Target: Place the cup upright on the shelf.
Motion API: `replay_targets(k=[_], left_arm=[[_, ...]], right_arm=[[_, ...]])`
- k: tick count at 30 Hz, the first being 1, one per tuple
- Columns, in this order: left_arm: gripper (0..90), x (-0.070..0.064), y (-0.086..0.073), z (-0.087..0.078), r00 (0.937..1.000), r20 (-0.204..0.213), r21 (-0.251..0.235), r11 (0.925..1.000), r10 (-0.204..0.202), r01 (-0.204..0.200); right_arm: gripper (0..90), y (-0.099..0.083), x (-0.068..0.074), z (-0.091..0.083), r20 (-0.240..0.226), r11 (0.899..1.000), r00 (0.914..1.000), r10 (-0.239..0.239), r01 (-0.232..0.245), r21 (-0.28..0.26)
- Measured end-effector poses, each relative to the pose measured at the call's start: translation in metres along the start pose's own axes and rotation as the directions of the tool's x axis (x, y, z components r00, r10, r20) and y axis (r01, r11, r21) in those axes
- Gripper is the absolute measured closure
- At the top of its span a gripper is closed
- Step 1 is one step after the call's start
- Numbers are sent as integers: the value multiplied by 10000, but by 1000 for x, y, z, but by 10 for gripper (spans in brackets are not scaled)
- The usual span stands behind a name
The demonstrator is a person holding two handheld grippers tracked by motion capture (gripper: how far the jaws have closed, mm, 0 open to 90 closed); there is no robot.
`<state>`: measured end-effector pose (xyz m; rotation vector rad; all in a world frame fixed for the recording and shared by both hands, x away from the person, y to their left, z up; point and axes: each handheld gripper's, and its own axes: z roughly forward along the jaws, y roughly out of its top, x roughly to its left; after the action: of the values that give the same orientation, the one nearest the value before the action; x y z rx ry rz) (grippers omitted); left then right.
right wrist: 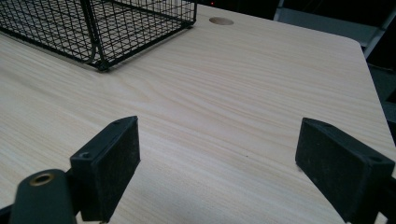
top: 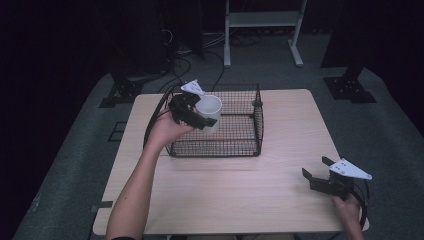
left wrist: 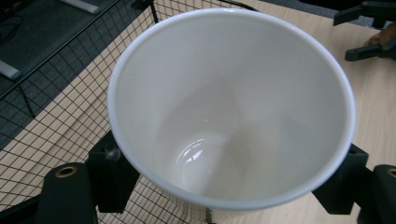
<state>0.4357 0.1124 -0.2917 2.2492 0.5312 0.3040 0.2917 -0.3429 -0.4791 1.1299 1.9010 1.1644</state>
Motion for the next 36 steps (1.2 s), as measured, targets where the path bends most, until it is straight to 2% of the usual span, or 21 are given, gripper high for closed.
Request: replay_targets(k=[3, 13, 30, 36], left_arm=[[219, 3, 2, 7, 9999, -144, 178, 9998, 4, -1], [218, 15, 3, 30, 9997, -144, 437, 9989, -178, 184], [218, 31, -6, 67, 9985, -303, 851, 9952, -451, 475], [218, 36, -12, 78, 9976, -204, 937, 9933, -665, 681]], right_arm=[[131, 0, 0, 0, -9, 10000, 10000, 0, 0, -1], [131, 0, 0, 0, -26, 10000, 10000, -23, 23, -5], [131, 0, -1, 0, -57, 10000, 10000, 56, -56, -49], [131, 0, -1, 0, -66, 10000, 9999, 77, -77, -53]])
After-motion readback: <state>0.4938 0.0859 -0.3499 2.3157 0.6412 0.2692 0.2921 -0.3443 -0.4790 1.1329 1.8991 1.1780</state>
